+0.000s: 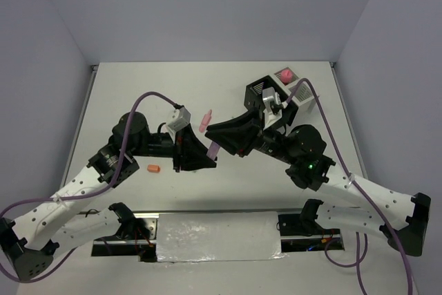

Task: Sort the stationery into containers
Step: Close the pen cap on the pen.

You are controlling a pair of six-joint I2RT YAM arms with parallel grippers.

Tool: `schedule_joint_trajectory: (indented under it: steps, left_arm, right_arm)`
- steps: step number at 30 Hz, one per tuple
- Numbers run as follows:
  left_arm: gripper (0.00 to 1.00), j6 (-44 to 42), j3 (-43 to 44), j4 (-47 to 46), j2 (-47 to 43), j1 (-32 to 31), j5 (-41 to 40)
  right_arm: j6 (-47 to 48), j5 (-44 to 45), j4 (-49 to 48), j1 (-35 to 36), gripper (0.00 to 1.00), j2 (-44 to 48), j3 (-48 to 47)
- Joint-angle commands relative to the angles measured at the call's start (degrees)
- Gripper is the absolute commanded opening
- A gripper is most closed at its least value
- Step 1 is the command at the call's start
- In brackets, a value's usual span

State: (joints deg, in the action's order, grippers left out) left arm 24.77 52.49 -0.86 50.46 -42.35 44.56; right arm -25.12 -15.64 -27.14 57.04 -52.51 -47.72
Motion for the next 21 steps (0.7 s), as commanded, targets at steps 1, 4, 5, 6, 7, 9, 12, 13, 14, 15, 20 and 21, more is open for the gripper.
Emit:
schedule_joint_trajectory:
  steps: [1,4,5,6,7,9,12,13,14,15,20,21]
  left_arm:
    - [0.00,5.8,8.6,-20.4,-0.6,4.7,-0.9]
    - [0.00,6.8,10.2,-21.6,0.0,5.7,0.4]
    - [0.00,7.0,10.3,-22.3,0.2,5.9,0.8]
    - [0.00,7.3,11.0,-22.5,0.3,6.1,1.1]
    - [0.00,7.4,11.2,-22.8,0.4,6.2,1.1]
    - [0.00,7.9,11.5,-23.0,0.3,7.2,1.0]
    - [0.00,10.7,12.1,-27.0,1.0,8.5,3.2]
    - [0.00,10.8,12.8,-26.4,1.3,8.9,3.2]
    - [0.00,10.2,13.2,-25.7,1.5,9.3,2.8]
    - [0.00,10.4,13.8,-25.8,1.8,9.6,3.1]
    - [0.00,10.2,14.7,-25.9,2.1,10.4,3.0]
    - [0.00,10.2,15.1,-25.9,2.7,10.4,3.4]
  right_arm:
    - [-0.9,-8.6,9.9,1.4,0.00,-3.4,5.4]
    - [-1.8,-9.4,8.6,1.3,0.00,-4.8,7.1]
    - [-2.0,-9.4,7.8,1.4,0.00,-5.1,7.5]
    - [-2.3,-10.0,7.2,1.4,0.00,-5.3,8.5]
    - [-2.6,-9.9,6.7,1.4,0.00,-5.7,9.0]
    - [-3.4,-10.1,4.5,1.4,0.00,-5.8,10.9]
    - [-4.2,-10.7,2.8,1.3,0.00,-6.5,12.7]
    - [-4.7,-11.0,2.3,1.3,0.00,-7.0,13.1]
    - [-4.9,-11.7,1.5,1.4,0.00,-7.3,13.4]
    - [-5.3,-12.6,1.3,1.4,0.00,-7.7,14.0]
    - [-7.1,-14.2,-2.8,1.4,0.00,-9.0,16.9]
    - [-7.7,-14.3,-3.4,1.6,0.00,-9.4,17.5]
